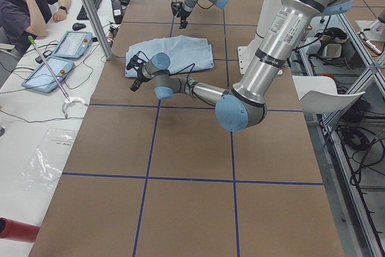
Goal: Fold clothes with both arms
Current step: 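Move both grippers to the shirt's long sides near the robot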
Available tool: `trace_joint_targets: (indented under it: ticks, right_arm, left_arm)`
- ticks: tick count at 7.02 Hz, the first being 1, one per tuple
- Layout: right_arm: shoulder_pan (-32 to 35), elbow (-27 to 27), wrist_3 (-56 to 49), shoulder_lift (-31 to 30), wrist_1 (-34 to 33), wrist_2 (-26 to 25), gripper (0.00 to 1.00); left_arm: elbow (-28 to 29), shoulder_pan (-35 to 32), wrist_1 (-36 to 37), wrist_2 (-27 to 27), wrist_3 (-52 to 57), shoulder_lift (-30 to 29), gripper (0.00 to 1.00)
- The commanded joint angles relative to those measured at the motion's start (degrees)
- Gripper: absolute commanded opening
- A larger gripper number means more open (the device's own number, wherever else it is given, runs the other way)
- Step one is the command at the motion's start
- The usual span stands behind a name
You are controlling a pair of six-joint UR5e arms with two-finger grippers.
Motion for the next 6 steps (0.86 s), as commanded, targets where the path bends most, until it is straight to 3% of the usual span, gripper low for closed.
trace_joint_targets:
  ticks: [1, 3, 6]
  right_arm:
    - [0.36, 1.87, 6.14, -4.32, 15.52, 6.18, 1.0]
    - [0.27, 4.68, 14.38, -9.51, 24.6, 8.74, 1.0]
    - [0.27, 5.23, 15.21, -11.12, 27.28, 8.66, 1.0]
  left_arm:
    - [-12.51, 4.5, 15.65, -1.43, -7.49, 0.98, 1.0]
    - [-28.68, 12.68, 37.21, -0.81, -16.79, 0.81, 1.0]
    - [-29.46, 24.82, 40.9, 6.13, -26.39, 0.89, 1.0]
